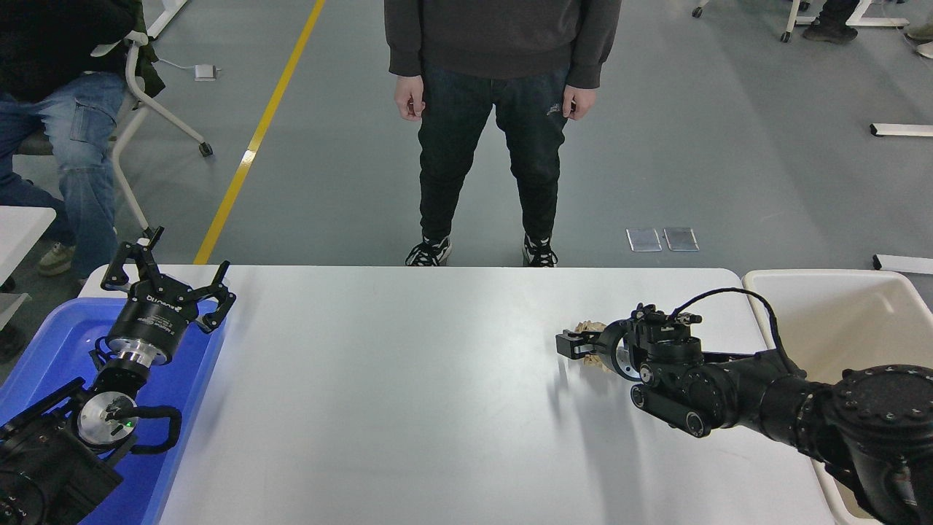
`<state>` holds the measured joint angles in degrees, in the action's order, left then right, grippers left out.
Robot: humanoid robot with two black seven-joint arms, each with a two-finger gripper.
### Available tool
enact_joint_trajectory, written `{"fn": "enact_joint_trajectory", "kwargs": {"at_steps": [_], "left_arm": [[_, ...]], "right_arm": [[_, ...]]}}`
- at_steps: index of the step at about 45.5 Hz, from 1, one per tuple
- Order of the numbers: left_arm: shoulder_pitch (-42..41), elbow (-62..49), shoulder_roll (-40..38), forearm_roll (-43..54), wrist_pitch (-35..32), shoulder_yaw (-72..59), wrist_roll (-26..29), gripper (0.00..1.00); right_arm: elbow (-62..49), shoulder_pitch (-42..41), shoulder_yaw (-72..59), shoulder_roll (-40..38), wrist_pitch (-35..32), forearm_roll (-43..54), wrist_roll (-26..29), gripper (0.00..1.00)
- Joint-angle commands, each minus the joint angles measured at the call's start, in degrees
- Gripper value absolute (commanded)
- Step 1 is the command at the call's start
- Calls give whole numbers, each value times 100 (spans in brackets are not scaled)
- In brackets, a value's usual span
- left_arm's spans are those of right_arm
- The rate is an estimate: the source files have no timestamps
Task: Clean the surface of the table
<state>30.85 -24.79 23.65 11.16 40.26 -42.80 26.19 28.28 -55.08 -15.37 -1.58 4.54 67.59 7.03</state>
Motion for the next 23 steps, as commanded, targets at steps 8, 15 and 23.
{"fn": "enact_joint_trajectory", "kwargs": {"at_steps": [8,15,23], "left_arm": [[0,0,0,0,0,0,0,100],[0,0,0,0,0,0,0,100],[0,0,0,0,0,0,0,100]], "right_arm": [[-587,67,-291,158,73,-27,-228,100],[-587,76,-335,158,117,-35,-228,100],[-569,120,-406,158,108,-53,-237,100]]}}
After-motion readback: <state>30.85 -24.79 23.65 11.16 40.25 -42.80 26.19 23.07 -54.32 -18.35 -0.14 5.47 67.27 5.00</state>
